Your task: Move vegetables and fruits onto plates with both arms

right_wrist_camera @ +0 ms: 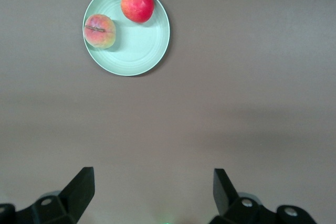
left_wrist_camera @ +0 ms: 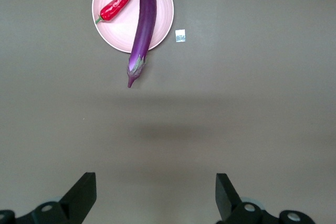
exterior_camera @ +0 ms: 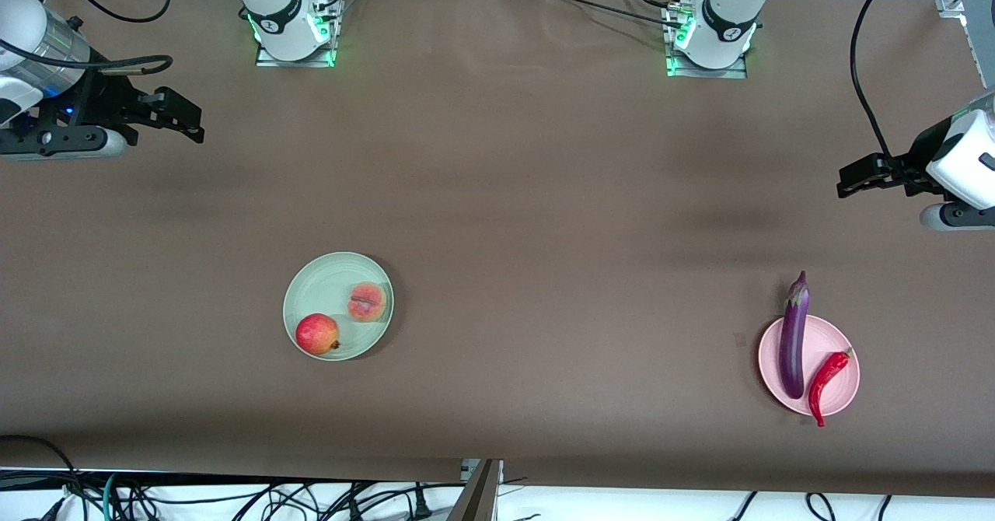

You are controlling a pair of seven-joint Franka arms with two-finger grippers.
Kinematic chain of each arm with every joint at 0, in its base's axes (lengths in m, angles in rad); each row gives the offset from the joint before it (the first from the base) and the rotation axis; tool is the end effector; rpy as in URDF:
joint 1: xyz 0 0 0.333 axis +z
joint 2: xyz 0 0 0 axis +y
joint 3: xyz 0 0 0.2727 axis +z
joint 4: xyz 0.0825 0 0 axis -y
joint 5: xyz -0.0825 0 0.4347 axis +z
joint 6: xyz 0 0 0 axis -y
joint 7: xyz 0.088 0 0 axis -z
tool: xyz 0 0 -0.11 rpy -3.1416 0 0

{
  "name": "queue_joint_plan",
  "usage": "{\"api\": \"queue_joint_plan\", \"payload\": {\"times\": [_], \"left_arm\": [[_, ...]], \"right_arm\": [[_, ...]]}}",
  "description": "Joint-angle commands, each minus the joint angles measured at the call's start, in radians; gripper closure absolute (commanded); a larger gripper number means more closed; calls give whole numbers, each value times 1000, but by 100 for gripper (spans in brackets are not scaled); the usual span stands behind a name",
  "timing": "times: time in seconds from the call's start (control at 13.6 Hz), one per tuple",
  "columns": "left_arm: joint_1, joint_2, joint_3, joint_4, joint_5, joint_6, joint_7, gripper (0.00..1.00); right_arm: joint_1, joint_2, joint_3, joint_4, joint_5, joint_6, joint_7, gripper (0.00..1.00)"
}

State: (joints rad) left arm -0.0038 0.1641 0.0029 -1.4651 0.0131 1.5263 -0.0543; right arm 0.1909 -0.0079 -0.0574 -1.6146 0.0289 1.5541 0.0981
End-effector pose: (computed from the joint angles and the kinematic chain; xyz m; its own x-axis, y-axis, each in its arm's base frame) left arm 0.6410 0.0008 0.5271 0.9933 0.0540 -0.1018 0.0523 -0.9984 -0.0191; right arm 0.5941 0.0829 0.5588 0.9978 0.0357 -0.0552 0.0345 -0.9991 -0.0240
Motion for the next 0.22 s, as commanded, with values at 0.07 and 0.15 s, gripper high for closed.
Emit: {"api": "queue_joint_plan", "payload": {"times": [0.07, 0.15], "left_arm": [[-1, 2, 2, 15, -19, -8, -7, 0], [-1, 0, 2, 15, -19, -8, -7, 0]], "right_arm": [[-13, 17, 13, 53, -18, -8, -17, 0], [-14, 17, 13, 55, -20, -5, -14, 0]]}}
